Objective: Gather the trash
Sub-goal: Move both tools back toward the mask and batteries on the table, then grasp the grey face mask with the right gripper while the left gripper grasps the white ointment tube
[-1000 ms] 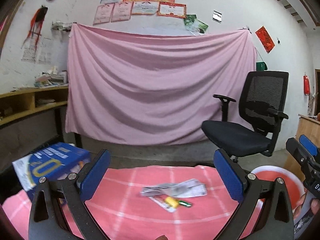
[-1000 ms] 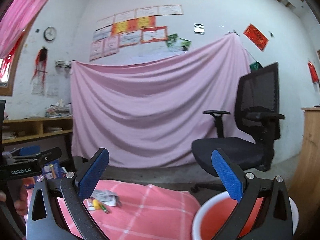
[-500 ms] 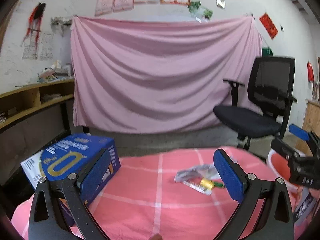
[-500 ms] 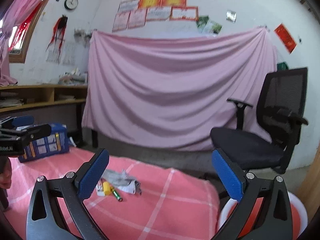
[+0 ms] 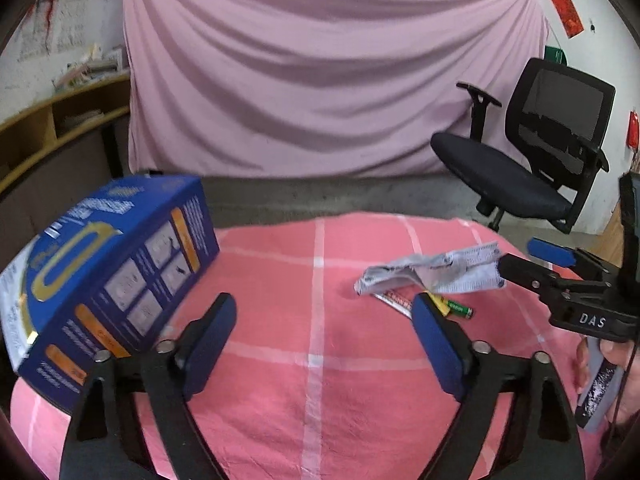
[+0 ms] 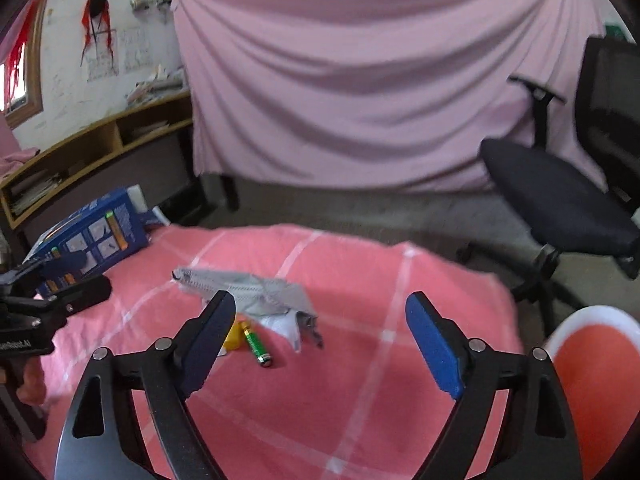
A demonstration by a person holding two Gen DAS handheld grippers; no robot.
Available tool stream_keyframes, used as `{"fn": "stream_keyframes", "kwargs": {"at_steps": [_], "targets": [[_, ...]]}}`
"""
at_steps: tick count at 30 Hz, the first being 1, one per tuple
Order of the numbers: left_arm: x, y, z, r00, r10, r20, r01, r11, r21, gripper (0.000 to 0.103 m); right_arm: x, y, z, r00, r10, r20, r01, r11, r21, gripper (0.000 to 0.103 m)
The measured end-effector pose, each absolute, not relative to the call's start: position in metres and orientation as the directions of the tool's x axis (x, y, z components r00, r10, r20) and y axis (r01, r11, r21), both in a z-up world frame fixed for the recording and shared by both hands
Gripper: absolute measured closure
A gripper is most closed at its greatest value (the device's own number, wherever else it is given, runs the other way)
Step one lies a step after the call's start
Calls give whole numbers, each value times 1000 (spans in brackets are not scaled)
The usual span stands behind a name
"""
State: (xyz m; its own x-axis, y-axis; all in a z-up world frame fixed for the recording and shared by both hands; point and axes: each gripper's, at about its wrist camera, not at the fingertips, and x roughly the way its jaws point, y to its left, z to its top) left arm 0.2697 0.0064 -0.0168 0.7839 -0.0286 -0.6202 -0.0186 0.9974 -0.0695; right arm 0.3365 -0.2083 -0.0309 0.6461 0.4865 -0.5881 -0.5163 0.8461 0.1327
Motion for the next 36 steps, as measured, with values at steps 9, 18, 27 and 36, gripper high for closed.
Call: {"fn": "stream_keyframes", "kwargs": {"at_steps": [9, 18, 27, 36], "targets": [[285, -2, -21, 739, -74, -670, 30, 997, -77, 42, 368, -203, -47, 536, 524, -662, -495, 830, 256, 45], [307, -25, -31, 653, -162, -740, 118, 987, -112, 62, 360, -207, -44, 544, 485, -685, -507, 840, 192, 91], [334, -59, -39, 578, -173, -797, 171, 981, -88, 63, 353, -234, -40, 609, 391, -690, -445, 889, 112, 93], [343, -76, -52, 570, -44, -821, 144, 988, 47, 82, 352, -242, -40, 609, 397, -687, -435, 891, 130, 93]]}}
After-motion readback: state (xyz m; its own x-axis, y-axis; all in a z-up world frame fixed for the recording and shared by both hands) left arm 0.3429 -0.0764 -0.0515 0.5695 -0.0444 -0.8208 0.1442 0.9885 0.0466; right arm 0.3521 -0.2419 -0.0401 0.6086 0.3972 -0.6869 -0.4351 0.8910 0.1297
